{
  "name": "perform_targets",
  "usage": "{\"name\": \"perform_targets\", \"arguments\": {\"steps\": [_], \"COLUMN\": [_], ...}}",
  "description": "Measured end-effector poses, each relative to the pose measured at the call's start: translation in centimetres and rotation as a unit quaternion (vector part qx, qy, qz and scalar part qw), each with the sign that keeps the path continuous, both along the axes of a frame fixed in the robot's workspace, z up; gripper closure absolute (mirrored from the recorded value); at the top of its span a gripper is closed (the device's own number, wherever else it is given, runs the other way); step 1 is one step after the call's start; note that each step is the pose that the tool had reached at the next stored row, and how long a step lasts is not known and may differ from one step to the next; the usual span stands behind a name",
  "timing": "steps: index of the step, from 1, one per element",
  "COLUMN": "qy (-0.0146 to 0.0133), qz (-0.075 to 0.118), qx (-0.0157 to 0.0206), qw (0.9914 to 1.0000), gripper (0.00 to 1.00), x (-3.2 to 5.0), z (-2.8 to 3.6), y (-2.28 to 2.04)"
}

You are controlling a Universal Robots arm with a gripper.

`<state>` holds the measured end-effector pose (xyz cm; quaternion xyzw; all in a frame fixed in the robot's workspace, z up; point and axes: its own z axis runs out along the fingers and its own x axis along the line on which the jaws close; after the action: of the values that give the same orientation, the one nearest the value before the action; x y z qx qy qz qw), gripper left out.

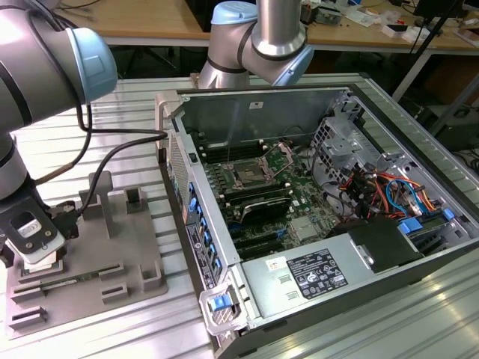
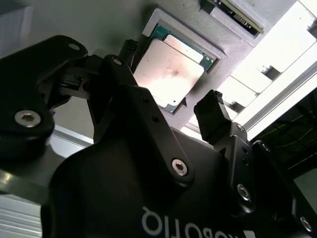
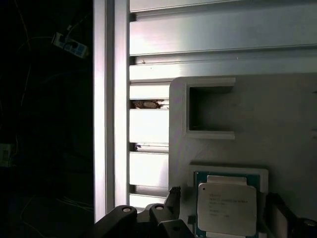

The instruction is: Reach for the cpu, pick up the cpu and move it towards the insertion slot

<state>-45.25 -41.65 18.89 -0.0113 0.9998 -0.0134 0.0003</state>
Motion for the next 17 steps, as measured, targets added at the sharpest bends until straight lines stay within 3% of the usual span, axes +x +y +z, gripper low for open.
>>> {"name": "perform_targets", "arguments": {"steps": [10, 12, 13, 17], "qy": [0.0000, 0.0000, 0.0000, -0.0002], "qz": [-0.001, -0.001, -0.001, -0.001], "qx": [0.0000, 0.0000, 0.0000, 0.0001], "qw": [1.00000, 1.00000, 1.00000, 1.00000], "gripper": [0.25, 0.26, 0.34, 0.34], "x": [0.02, 0.01, 0.01, 0.03], "z": [-0.24, -0.25, -0.25, -0.27], "y": [0.00, 0.00, 0.00, -0.08]}}
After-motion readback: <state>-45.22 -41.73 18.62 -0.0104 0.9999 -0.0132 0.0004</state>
